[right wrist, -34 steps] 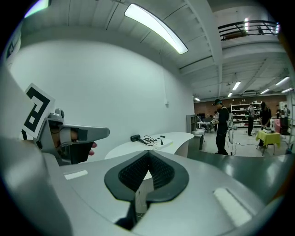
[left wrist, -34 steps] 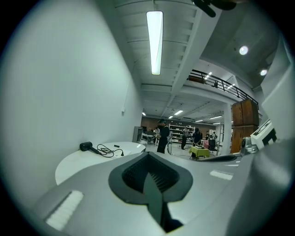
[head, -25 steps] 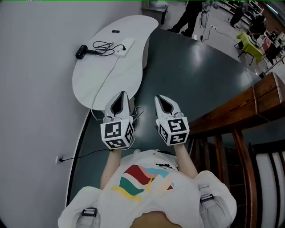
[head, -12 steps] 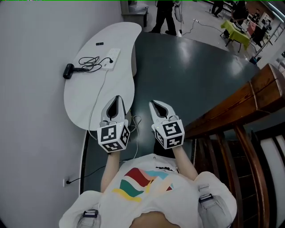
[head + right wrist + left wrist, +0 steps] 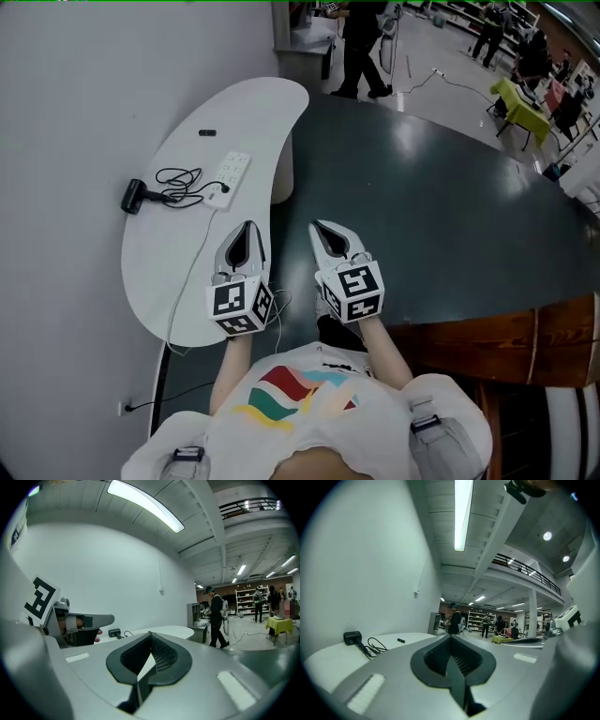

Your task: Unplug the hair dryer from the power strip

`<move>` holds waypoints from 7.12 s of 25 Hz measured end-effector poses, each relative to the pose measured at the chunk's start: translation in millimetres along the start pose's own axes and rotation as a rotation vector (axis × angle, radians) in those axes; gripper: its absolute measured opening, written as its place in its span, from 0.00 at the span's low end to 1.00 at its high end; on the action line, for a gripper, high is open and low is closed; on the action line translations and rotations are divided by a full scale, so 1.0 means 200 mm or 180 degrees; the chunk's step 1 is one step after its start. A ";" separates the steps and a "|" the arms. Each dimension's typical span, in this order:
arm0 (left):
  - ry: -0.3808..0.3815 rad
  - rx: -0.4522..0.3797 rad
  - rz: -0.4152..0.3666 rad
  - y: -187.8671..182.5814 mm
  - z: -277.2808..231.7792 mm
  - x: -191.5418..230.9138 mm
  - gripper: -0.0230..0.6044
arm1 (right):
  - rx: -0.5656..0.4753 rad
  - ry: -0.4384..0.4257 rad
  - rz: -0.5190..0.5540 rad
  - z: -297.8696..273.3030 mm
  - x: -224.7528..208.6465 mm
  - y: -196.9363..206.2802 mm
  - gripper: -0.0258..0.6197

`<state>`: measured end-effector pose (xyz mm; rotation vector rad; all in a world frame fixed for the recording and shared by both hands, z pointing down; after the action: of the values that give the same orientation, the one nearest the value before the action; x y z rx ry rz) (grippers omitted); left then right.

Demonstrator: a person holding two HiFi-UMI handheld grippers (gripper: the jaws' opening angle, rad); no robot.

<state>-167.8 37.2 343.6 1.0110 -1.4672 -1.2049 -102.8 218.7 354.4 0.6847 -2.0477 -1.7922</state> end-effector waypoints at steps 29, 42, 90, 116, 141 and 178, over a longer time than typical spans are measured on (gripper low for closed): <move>-0.0780 -0.0156 -0.0170 -0.17 -1.24 -0.05 0.04 | 0.0022 -0.0754 0.0078 -1.04 -0.93 -0.33 0.06; -0.1436 -0.0120 0.0046 -0.12 -1.35 0.25 0.04 | 0.0245 -0.1626 0.0071 -1.56 -0.78 -0.38 0.06; -0.2442 0.0098 0.0264 0.16 -1.00 0.59 0.10 | 0.2901 -0.3807 0.2521 -2.41 -0.34 0.33 0.27; -0.1795 0.1100 0.0484 0.51 -1.09 0.69 0.35 | 0.3421 -0.4239 0.3609 -2.53 -0.24 0.38 0.37; -0.1586 0.1405 -0.0219 0.70 -1.34 0.75 0.12 | 0.3616 -0.4060 0.3631 -2.53 -0.20 0.40 0.37; -0.1568 -0.0085 0.0502 0.11 -1.15 0.87 0.12 | 0.4265 -0.3894 0.3403 -2.48 -0.18 0.42 0.36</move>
<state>21.4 -172.2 407.3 0.5850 -1.8629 -1.4144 184.5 -163.7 513.5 -1.4606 -3.0828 0.1319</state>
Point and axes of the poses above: the fingertips, and each gripper's own axes: z backward along the fingers, x to its left, y out of its underside, the point moved 9 cm from there along z, backward along the fingers, and after that the axes turned 8 degrees about -y, right-handed, at the moved point
